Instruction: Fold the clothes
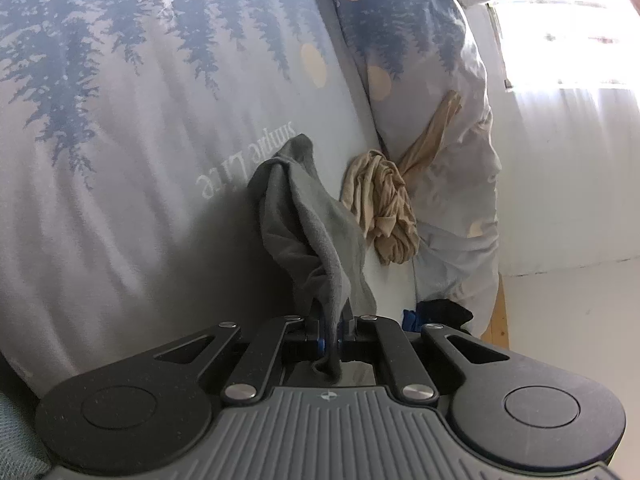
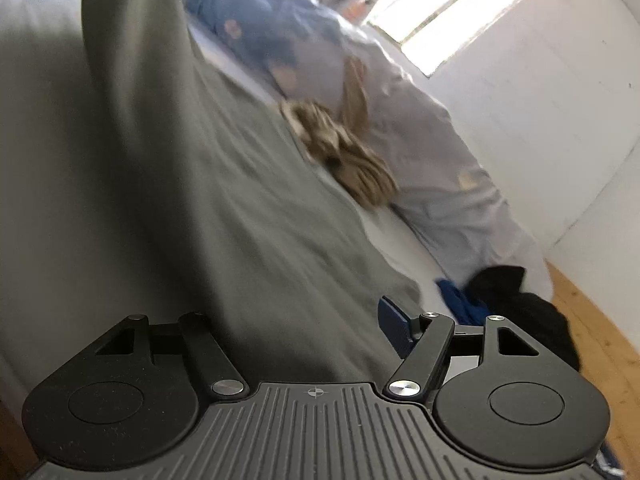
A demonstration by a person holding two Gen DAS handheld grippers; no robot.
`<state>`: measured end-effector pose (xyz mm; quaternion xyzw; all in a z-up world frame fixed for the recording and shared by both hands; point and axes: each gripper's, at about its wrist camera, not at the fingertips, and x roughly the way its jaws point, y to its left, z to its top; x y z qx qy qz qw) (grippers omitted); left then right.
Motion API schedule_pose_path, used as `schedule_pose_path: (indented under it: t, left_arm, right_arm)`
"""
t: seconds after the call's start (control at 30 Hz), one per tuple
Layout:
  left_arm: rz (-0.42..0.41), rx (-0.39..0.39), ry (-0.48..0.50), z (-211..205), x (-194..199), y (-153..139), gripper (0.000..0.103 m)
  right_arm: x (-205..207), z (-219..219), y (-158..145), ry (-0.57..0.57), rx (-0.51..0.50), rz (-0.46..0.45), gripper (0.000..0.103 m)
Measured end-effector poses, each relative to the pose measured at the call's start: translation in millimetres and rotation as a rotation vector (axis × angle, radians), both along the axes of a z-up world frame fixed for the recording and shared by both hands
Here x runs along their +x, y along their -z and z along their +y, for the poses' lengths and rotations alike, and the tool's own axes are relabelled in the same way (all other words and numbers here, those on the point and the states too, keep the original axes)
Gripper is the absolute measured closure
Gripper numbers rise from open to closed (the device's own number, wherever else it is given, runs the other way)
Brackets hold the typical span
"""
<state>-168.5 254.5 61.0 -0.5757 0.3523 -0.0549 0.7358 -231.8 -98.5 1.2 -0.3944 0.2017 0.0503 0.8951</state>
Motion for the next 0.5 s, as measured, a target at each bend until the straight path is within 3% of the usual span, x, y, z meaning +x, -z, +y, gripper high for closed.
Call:
schedule_pose_path:
  t: [0.3, 0.5]
  left_arm:
    - [0.014, 0.018, -0.010, -5.5, 5.4, -4.8, 0.095]
    - [0.043, 0.039, -0.013, -7.0, 4.4, -1.0, 0.095]
  right_arm:
    - [-3.1, -71.9, 4.9, -0.005, -0.157, 0.061, 0.032]
    - [-17.4, -79.0, 19.8, -0.167, -0.328, 0.002, 0.036]
